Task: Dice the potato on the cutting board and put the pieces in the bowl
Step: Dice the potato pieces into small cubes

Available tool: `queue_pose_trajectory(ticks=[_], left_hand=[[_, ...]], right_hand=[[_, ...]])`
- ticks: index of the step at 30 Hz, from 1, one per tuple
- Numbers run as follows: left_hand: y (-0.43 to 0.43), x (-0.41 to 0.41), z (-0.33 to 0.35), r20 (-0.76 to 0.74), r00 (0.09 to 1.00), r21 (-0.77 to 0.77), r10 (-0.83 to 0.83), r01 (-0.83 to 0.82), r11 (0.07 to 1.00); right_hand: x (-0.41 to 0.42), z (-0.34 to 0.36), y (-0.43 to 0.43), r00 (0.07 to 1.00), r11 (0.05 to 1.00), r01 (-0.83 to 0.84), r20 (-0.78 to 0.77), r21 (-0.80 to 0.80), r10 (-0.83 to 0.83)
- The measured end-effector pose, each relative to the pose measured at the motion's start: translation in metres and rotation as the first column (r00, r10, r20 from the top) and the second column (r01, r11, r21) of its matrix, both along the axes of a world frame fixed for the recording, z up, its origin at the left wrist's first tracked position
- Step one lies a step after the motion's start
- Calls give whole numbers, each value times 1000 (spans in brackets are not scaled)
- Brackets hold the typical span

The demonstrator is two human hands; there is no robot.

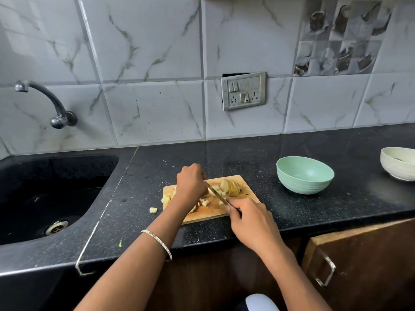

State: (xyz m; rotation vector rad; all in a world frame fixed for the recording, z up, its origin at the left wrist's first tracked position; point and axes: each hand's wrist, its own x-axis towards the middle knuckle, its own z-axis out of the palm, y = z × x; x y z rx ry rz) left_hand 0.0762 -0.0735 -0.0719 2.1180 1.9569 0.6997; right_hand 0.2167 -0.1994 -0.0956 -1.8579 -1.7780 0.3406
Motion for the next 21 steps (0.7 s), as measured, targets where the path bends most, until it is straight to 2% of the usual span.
queue_pose_trajectory(ticks=[4,9,18,21], left_hand=[[-4,-2,0,34,996,44,-76,75,996],[-14,6,-10,12,965,-53,-261,261,964],[-21,9,-23,9,967,-25,-256,256,966],[-23,7,-24,27,972,29,-234,233,972]], right_hand=[[19,-3,-3,999,1000,20,-51,3,-19],[29,-16,0,993,999,45,-108,-22,-47],[31,-33,9,986,999,15,-169,49,-7],[31,-37,11,984,997,9,-180,75,4]])
